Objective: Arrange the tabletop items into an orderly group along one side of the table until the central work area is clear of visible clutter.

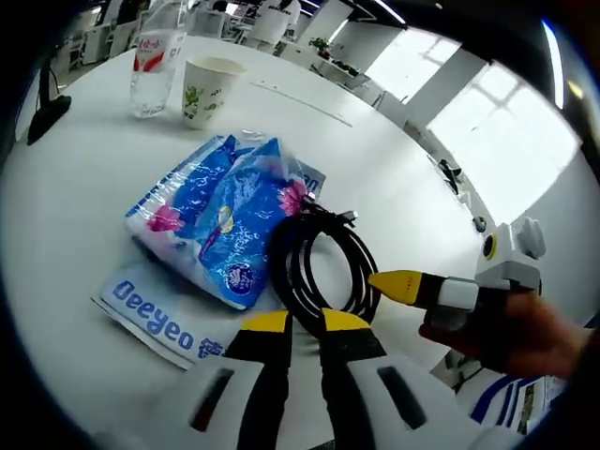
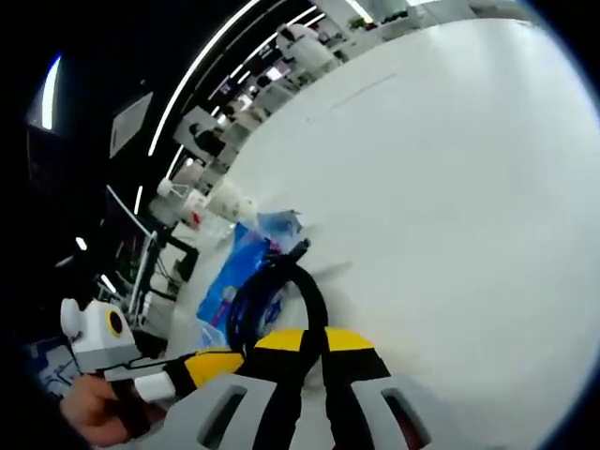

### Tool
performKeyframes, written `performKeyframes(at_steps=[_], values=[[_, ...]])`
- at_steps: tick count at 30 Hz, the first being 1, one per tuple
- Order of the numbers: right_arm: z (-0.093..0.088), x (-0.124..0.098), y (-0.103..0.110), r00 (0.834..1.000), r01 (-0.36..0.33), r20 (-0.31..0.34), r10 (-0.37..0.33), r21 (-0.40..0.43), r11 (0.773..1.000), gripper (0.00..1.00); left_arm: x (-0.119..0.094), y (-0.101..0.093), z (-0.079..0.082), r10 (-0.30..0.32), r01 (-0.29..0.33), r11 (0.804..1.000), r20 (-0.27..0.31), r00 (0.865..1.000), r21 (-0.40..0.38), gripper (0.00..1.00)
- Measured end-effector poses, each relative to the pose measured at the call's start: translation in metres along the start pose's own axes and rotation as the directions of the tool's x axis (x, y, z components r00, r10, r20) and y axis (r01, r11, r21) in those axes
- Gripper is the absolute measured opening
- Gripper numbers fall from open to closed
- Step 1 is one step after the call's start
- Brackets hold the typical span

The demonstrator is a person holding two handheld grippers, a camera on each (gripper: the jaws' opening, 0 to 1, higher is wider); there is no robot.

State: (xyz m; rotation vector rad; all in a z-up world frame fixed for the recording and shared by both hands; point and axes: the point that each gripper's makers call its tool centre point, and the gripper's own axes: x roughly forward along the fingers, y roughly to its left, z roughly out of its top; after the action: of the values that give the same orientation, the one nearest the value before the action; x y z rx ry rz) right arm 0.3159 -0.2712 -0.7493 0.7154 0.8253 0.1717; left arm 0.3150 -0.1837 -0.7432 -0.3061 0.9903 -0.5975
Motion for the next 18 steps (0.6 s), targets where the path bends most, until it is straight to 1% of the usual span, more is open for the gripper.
performKeyframes(at_steps=[5,10,18], values=[[-0.003,-0.009,-0.004,1.000,0.007,0.014,-0.007,0.019,1.000,0.02,0.001,-0.006,-0.003,-0.014,0.014,1.000,-0.008,1.000,0.015,0.07],[-0.004,-0.022,-0.011,0.999,0.023,0.041,-0.025,0.044,0.999,0.02,0.003,-0.017,-0.007,-0.034,0.035,0.998,-0.021,0.999,0.043,0.07],[-0.011,-0.040,-0.028,0.995,0.059,0.070,-0.065,0.082,0.995,0.02,0.009,-0.036,-0.020,-0.070,0.075,0.994,-0.065,0.995,0.084,0.07]])
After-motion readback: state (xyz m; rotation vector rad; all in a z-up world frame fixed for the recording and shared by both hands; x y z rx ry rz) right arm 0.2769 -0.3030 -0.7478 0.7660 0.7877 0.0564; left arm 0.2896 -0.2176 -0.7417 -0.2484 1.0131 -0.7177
